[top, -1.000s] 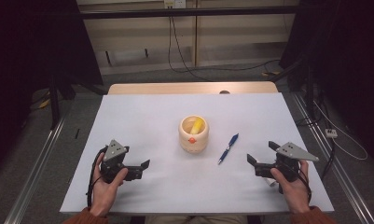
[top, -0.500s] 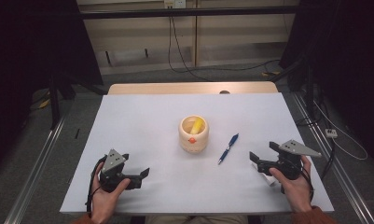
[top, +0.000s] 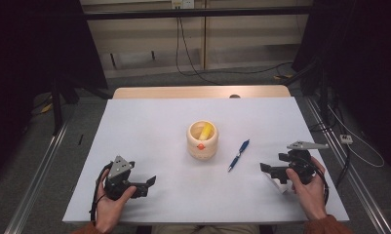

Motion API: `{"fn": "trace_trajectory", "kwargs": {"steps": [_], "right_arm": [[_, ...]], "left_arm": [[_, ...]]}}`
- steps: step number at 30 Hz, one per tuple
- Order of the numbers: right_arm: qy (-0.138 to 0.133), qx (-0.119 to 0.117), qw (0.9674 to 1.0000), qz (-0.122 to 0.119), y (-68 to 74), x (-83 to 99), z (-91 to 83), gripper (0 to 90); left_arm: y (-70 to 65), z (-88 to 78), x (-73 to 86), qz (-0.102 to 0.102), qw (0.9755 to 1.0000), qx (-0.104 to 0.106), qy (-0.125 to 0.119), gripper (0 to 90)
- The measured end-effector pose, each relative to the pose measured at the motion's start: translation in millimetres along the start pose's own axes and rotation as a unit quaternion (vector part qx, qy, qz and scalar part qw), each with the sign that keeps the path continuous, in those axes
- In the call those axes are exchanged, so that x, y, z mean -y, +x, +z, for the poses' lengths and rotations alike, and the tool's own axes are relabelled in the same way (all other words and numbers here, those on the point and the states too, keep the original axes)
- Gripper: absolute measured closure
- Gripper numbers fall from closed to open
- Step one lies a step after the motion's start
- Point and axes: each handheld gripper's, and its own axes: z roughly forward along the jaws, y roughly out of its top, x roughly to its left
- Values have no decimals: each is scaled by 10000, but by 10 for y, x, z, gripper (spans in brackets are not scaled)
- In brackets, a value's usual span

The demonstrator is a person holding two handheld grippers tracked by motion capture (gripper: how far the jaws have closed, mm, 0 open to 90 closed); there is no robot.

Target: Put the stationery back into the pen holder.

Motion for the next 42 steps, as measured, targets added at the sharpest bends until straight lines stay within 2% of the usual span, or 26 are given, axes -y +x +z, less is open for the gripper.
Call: {"fn": "trace_trajectory", "kwargs": {"steps": [2, 5, 7, 11, 14, 16, 20, 22, 26, 29, 31, 33, 34, 36, 38, 40, 42], "right_arm": [[135, 77, 9999, -31, 15, -39, -15, 96], [458, 2, 9989, -39, 2, -93, -7, 96], [799, -59, 9968, 47, -21, -119, 27, 105], [1125, -51, 9936, 52, -94, -180, 85, 114], [1501, -27, 9887, -23, -114, -278, 130, 133], [1543, -10, 9880, -77, -113, -328, 138, 162], [1554, -50, 9878, -92, -131, -361, 180, 198], [1754, -28, 9845, -91, -135, -326, 227, 202], [1936, -124, 9809, -139, -138, -282, 265, 285], [2016, -59, 9790, -294, -100, -270, 258, 357], [2133, -13, 9764, -342, -88, -255, 261, 365], [2149, -63, 9761, -319, -83, -244, 271, 426], [2151, -70, 9758, -384, -77, -244, 270, 468], [2141, -74, 9756, -481, -48, -255, 256, 482], [2212, 12, 9736, -557, -16, -264, 238, 514], [2243, 14, 9724, -647, -11, -258, 239, 543], [2332, -1, 9703, -638, -4, -244, 248, 551]], "left_arm": [[-25, -8, -5, -21, 10000, -33, 29, 67], [-29, 0, -9, -23, 10000, 26, -14, 68], [-22, 2, -6, -37, 10000, 34, -22, 67], [-38, -2, -8, -74, 10000, 64, -1, 67], [-53, 10, -11, -45, 9999, 96, 30, 67], [-53, 10, -12, -8, 9999, 97, 53, 67], [-39, 0, -5, -70, 9999, 69, 20, 67], [-31, -6, -5, -47, 10000, 76, 29, 67], [-12, -22, -2, -98, 9999, 82, 0, 67], [-2, -22, 0, -103, 9999, 61, -8, 67], [3, -19, 1, -103, 9999, 51, 8, 67], [1, -18, 1, -76, 10000, 55, 14, 67], [-2, -20, 0, -72, 10000, 55, 9, 67], [-1, -22, -1, -80, 10000, 50, 7, 67], [10, -24, -2, -70, 10000, 29, 11, 67], [18, -22, 3, -100, 9999, 27, 4, 67], [23, -22, 4, -117, 9999, 21, 5, 67]]}}
